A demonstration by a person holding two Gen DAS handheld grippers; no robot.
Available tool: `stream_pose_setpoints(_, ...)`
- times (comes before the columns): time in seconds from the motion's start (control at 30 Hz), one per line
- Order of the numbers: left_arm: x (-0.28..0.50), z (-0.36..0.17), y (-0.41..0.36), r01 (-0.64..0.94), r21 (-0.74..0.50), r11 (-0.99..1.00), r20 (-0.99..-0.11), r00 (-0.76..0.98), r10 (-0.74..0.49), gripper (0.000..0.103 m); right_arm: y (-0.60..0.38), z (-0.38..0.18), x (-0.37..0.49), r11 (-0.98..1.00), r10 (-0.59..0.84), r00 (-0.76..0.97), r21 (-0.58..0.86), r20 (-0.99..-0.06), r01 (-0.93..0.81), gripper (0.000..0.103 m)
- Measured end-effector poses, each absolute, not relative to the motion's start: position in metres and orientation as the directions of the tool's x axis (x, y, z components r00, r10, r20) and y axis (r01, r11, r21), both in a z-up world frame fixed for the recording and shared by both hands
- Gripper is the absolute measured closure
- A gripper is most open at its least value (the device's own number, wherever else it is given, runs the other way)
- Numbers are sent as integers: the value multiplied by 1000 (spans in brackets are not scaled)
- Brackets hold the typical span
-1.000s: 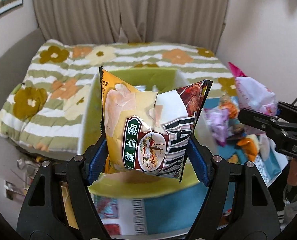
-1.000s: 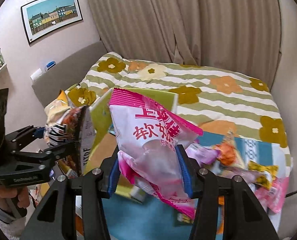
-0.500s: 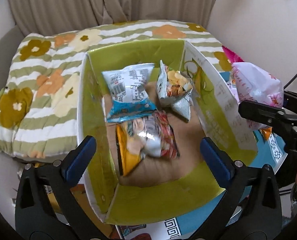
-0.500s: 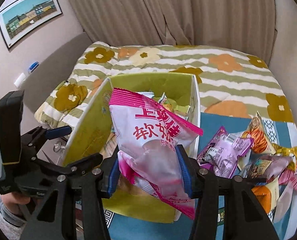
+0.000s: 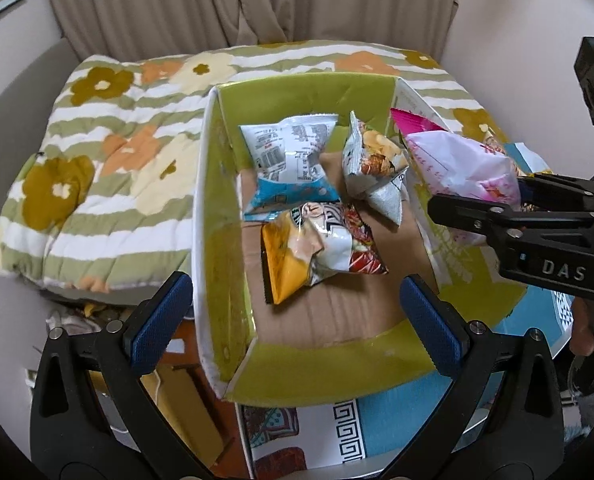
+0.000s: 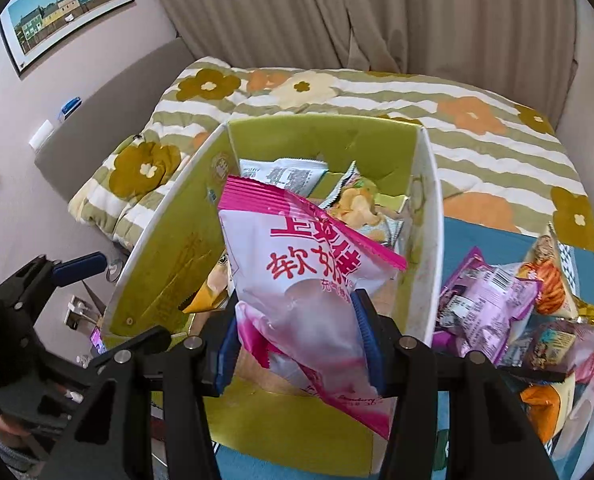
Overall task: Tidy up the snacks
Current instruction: 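Carry both bags into the cardboard box and open both grippers, then move both grippers back toward the remaining snacks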
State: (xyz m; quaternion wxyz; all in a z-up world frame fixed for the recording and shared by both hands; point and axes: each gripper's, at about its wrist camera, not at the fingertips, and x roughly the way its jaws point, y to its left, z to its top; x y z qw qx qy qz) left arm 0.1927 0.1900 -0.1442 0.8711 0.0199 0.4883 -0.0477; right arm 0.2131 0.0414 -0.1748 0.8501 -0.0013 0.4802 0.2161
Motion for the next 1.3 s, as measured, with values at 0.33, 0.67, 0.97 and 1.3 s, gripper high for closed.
stream_pose_setpoints(0.33, 183, -140, 192, 85, -26, 996, -849, 524, -67, 1, 46, -176, 206, 903, 367, 478, 184, -798, -387, 8)
stream_pose_setpoints(0.67, 171, -124, 194, 81, -33, 996, -828, 557, -73, 1, 43, -162, 193, 911, 352, 520, 158, -778, -380, 1)
stream_pose_setpoints(0.97, 150, -100, 202, 82, -68, 994, -800, 591, -104, 1, 36, -131, 168, 919, 350, 568, 158, -745, -360, 1)
stream_pose_setpoints(1.3, 124, -65, 187, 109, -58, 992, -719, 685, -117, 1, 3, -90, 124, 951, 291, 668, 127, -685, -283, 0)
